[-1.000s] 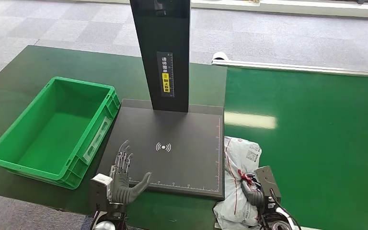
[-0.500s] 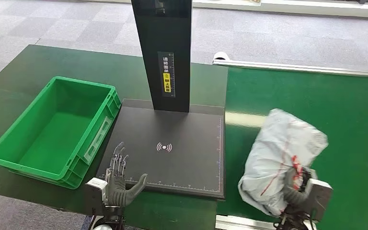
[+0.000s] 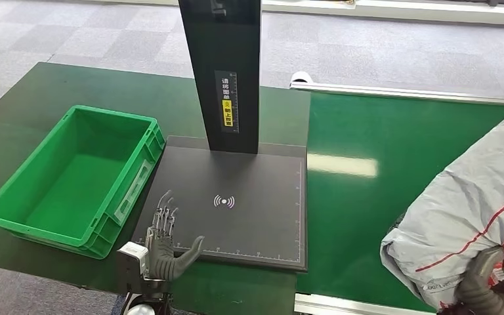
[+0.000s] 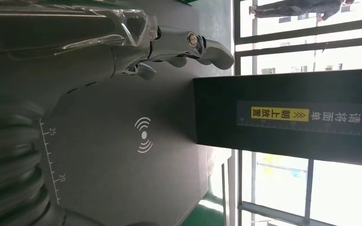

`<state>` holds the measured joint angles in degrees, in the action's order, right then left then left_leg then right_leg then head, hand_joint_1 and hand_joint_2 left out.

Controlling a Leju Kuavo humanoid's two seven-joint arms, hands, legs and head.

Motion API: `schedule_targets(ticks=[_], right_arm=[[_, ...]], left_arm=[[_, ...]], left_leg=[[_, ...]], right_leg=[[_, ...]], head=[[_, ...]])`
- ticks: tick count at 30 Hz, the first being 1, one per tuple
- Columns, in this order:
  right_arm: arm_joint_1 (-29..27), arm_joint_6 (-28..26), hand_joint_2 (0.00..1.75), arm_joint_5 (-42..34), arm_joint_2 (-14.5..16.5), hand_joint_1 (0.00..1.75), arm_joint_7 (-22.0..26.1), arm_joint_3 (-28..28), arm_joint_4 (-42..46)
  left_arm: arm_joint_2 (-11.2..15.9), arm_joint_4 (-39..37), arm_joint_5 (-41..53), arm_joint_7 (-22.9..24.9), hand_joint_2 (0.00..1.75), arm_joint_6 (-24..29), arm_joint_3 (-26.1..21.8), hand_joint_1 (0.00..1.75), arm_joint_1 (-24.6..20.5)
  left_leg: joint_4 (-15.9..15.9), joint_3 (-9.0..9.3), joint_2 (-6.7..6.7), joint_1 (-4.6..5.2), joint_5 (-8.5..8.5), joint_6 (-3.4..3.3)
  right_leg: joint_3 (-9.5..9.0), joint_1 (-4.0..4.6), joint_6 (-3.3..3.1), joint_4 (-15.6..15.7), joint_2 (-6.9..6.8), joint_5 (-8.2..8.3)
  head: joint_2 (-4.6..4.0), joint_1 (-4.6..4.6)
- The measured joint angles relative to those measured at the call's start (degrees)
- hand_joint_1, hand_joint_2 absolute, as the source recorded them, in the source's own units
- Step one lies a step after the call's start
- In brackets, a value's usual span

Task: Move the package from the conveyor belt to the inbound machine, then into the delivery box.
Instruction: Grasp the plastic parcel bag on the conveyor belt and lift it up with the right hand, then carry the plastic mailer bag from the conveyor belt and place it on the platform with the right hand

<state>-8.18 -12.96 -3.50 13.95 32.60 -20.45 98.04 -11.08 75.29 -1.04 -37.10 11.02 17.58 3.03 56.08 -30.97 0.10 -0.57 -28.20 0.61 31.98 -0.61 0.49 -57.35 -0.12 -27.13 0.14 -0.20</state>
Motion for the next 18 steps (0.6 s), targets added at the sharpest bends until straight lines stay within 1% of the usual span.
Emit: schedule_targets(ticks=[2, 4, 5, 6, 7, 9, 13, 15, 18], right_arm=[[0.5, 3.8, 1.75, 0.3, -0.4, 1.75, -3.7, 1.0, 0.0], [1.8, 10.8, 1.75, 3.7, -1.6, 1.75, -10.0, 3.8, -1.7], [2.8, 15.0, 1.75, 6.2, -2.4, 1.75, -12.9, 6.1, -3.4], [3.9, 18.8, 1.75, 8.4, -3.0, 1.75, -14.9, 8.8, -5.6], [5.1, 22.2, 1.75, 10.1, -3.4, 1.75, -16.1, 11.7, -8.0], [7.5, 26.6, 1.75, 11.6, -3.8, 1.75, -16.7, 17.3, -12.8], [12.6, 29.6, 1.75, 12.5, -4.0, 1.75, -18.3, 26.7, -21.5], [14.7, 30.2, 1.75, 12.9, -4.0, 1.75, -19.5, 29.9, -24.7], [17.0, 30.9, 1.75, 13.5, -4.0, 1.75, -20.5, 33.1, -28.2]], left_arm=[[0.0, 0.2, 0.3, 0.0, 1.75, -0.3, 0.0, 0.0, -0.1], [0.0, 0.4, 0.7, 0.1, 1.75, -0.6, -0.1, 0.0, -0.4], [0.1, 0.5, 0.9, 0.1, 1.75, -0.9, -0.2, 0.0, -0.6], [0.1, 0.5, 1.2, 0.1, 1.75, -1.2, -0.2, 0.0, -1.0], [0.1, 0.6, 1.4, 0.1, 1.75, -1.4, -0.3, 0.0, -1.4], [0.1, 0.7, 1.7, 0.1, 1.75, -1.6, -0.6, 0.0, -2.1], [0.1, 1.4, 2.4, 1.1, 1.75, -1.4, -1.6, 0.0, -3.4], [0.1, 1.6, 2.6, 1.5, 1.75, -1.3, -2.1, 0.0, -3.8], [0.1, 1.6, 2.7, 1.7, 1.75, -1.2, -2.7, 0.0, -4.0]], left_leg=[[0.0, -0.05, 0.02, 0.0, 0.0, 0.0], [0.0, -0.07, 0.13, 0.0, 0.0, 0.0], [0.0, -0.05, 0.18, -0.01, 0.0, 0.0], [0.0, -0.02, 0.21, -0.02, 0.02, 0.0], [0.0, 0.0, 0.18, -0.03, 0.05, 0.0], [0.0, 0.01, 0.09, -0.07, 0.12, 0.03], [0.0, 0.0, 0.06, -0.14, 0.18, 0.1], [0.0, -0.02, 0.06, -0.14, 0.18, 0.1], [0.0, -0.04, 0.04, -0.12, 0.18, 0.1]], right_leg=[[-0.02, 0.0, 0.0, 0.0, 0.01, 0.0], [-0.03, 0.01, -0.02, 0.0, 0.08, 0.03], [-0.03, 0.02, -0.03, 0.0, 0.11, 0.04], [-0.02, 0.03, -0.04, 0.0, 0.13, 0.06], [-0.02, 0.04, -0.04, 0.0, 0.1, 0.07], [-0.01, 0.08, -0.04, 0.0, 0.05, 0.09], [0.0, 0.14, -0.06, 0.0, 0.03, 0.11], [0.01, 0.14, -0.06, -0.1, 0.03, 0.11], [0.03, 0.12, -0.06, 0.0, 0.02, 0.1]], head=[[0.0, -0.01], [-0.01, -0.01], [-0.01, 0.0], [-0.01, -0.01], [-0.01, -0.01], [-0.01, -0.02], [0.0, -0.02], [0.0, -0.01], [-0.01, 0.01]])
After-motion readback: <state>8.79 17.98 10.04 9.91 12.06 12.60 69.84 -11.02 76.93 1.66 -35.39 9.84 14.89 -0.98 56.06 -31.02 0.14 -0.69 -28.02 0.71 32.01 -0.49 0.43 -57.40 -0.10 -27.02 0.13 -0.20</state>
